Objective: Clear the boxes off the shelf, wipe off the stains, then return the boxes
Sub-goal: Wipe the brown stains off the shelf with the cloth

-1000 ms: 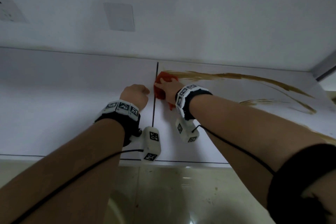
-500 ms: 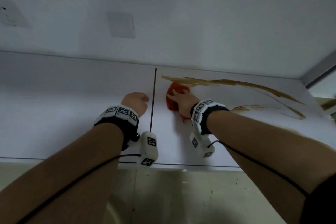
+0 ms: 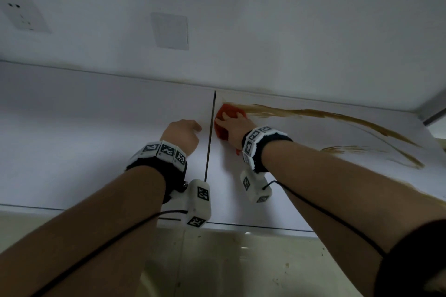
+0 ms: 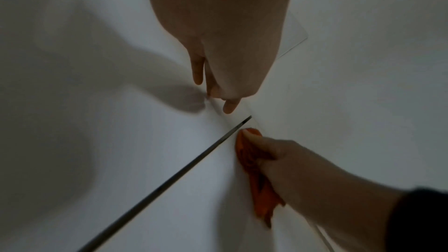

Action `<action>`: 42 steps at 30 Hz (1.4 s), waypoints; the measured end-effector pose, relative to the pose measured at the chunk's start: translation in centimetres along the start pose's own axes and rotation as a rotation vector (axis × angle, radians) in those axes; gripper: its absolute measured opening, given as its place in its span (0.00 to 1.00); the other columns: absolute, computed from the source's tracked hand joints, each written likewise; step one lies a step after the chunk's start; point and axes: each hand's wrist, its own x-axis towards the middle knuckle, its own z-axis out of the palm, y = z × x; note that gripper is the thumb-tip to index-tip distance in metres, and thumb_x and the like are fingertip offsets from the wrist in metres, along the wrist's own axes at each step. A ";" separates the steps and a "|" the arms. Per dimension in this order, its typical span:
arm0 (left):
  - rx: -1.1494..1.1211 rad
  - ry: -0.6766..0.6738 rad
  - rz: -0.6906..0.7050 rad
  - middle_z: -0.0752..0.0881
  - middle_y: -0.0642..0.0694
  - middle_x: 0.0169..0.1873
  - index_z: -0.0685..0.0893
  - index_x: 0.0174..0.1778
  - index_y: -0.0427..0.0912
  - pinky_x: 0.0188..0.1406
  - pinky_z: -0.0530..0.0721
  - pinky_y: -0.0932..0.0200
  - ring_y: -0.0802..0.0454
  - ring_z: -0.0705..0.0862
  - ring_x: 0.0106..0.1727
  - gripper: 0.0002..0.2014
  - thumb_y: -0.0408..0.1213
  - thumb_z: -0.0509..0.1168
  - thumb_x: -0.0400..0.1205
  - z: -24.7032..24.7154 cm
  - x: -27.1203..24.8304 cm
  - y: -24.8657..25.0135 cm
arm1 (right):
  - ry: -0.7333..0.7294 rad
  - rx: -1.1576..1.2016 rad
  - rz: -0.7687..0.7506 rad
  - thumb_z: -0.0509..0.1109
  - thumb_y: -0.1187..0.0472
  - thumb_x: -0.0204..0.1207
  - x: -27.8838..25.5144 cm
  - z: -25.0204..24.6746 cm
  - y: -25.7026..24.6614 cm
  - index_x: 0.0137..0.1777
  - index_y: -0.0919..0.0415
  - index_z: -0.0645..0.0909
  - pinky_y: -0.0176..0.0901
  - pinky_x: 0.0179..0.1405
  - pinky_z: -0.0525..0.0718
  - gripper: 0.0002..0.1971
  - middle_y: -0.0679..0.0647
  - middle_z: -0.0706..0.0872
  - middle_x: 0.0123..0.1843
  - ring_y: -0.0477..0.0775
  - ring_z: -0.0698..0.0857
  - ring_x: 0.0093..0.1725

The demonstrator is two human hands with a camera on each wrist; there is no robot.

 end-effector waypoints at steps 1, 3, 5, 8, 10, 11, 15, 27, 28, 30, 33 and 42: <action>0.005 -0.003 0.001 0.79 0.41 0.70 0.80 0.69 0.43 0.69 0.74 0.59 0.43 0.77 0.69 0.22 0.25 0.55 0.81 0.1 0.1 0.0 | 0.003 -0.008 0.012 0.58 0.63 0.83 0.5 -0.4 0.1 0.84 0.48 0.45 0.59 0.82 0.53 0.34 0.51 0.45 0.86 0.69 0.48 0.83; 0.041 -0.010 0.004 0.79 0.42 0.69 0.79 0.70 0.44 0.68 0.74 0.58 0.43 0.78 0.69 0.22 0.26 0.55 0.81 0.3 0.2 0.2 | -0.006 -0.020 0.028 0.58 0.62 0.84 1.3 -1.0 0.6 0.84 0.48 0.44 0.59 0.82 0.51 0.34 0.52 0.43 0.86 0.70 0.48 0.83; 0.098 -0.010 0.009 0.78 0.43 0.70 0.78 0.71 0.44 0.67 0.73 0.59 0.44 0.77 0.69 0.22 0.28 0.55 0.82 0.3 0.2 0.5 | -0.009 -0.021 0.046 0.58 0.62 0.83 1.3 -1.2 1.6 0.84 0.48 0.44 0.59 0.82 0.49 0.34 0.53 0.42 0.86 0.70 0.48 0.83; 0.172 -0.031 0.010 0.79 0.42 0.69 0.78 0.71 0.41 0.66 0.74 0.58 0.44 0.77 0.69 0.20 0.28 0.54 0.83 0.3 0.2 1.1 | 0.006 0.016 0.132 0.62 0.65 0.81 0.3 -0.6 4.1 0.84 0.48 0.43 0.59 0.82 0.50 0.38 0.52 0.43 0.86 0.70 0.48 0.83; 0.190 -0.028 0.011 0.80 0.42 0.67 0.80 0.68 0.39 0.64 0.75 0.59 0.44 0.78 0.68 0.19 0.28 0.55 0.83 0.4 0.5 1.4 | 0.017 0.055 0.178 0.60 0.66 0.81 -0.9 0.0 5.3 0.84 0.47 0.44 0.57 0.83 0.51 0.37 0.50 0.44 0.86 0.69 0.48 0.83; 0.193 -0.027 0.002 0.81 0.42 0.66 0.81 0.67 0.39 0.63 0.76 0.59 0.44 0.79 0.67 0.18 0.28 0.55 0.83 0.3 0.6 1.5 | 0.019 0.065 0.182 0.58 0.65 0.82 -1.5 0.2 5.4 0.84 0.47 0.45 0.58 0.83 0.52 0.35 0.49 0.44 0.86 0.69 0.48 0.83; 0.207 -0.030 -0.016 0.83 0.41 0.63 0.84 0.64 0.39 0.60 0.79 0.58 0.44 0.81 0.64 0.17 0.28 0.56 0.82 -0.1 0.6 1.5 | 0.043 0.076 0.058 0.56 0.62 0.82 -3.2 1.2 3.5 0.84 0.47 0.48 0.59 0.83 0.48 0.32 0.51 0.45 0.86 0.68 0.48 0.83; 0.201 0.028 -0.025 0.83 0.43 0.62 0.84 0.63 0.44 0.57 0.79 0.57 0.43 0.82 0.62 0.18 0.29 0.56 0.81 -0.1 0.3 1.2 | 0.039 0.051 -0.028 0.52 0.62 0.85 1.2 -0.6 0.3 0.84 0.45 0.46 0.59 0.82 0.51 0.31 0.49 0.44 0.86 0.67 0.46 0.83; 0.200 0.043 -0.036 0.84 0.43 0.62 0.85 0.63 0.44 0.56 0.80 0.57 0.42 0.83 0.61 0.18 0.30 0.56 0.81 0.0 0.3 1.4 | 0.041 0.036 -0.024 0.52 0.63 0.85 1.5 -1.0 0.3 0.84 0.46 0.47 0.59 0.82 0.52 0.30 0.50 0.44 0.86 0.68 0.47 0.83; 0.211 0.070 -0.054 0.84 0.42 0.60 0.85 0.62 0.44 0.54 0.81 0.56 0.41 0.83 0.59 0.17 0.31 0.56 0.82 0.2 0.5 1.6 | 0.060 -0.001 -0.021 0.52 0.63 0.85 1.9 -1.8 0.5 0.84 0.50 0.48 0.59 0.81 0.55 0.30 0.53 0.47 0.86 0.70 0.51 0.82; 0.223 0.090 -0.085 0.86 0.41 0.57 0.86 0.59 0.43 0.49 0.81 0.56 0.40 0.84 0.56 0.16 0.31 0.56 0.81 0.6 0.6 1.5 | 0.063 -0.019 -0.010 0.52 0.63 0.85 2.4 -2.8 1.0 0.84 0.54 0.46 0.56 0.81 0.51 0.30 0.57 0.47 0.86 0.70 0.50 0.82; 0.209 0.127 -0.081 0.87 0.41 0.54 0.86 0.56 0.40 0.39 0.76 0.59 0.42 0.86 0.53 0.15 0.31 0.55 0.83 1.1 0.8 1.7 | 0.027 0.033 0.184 0.65 0.61 0.81 0.8 -1.4 6.3 0.84 0.55 0.43 0.56 0.80 0.51 0.40 0.58 0.46 0.85 0.69 0.50 0.82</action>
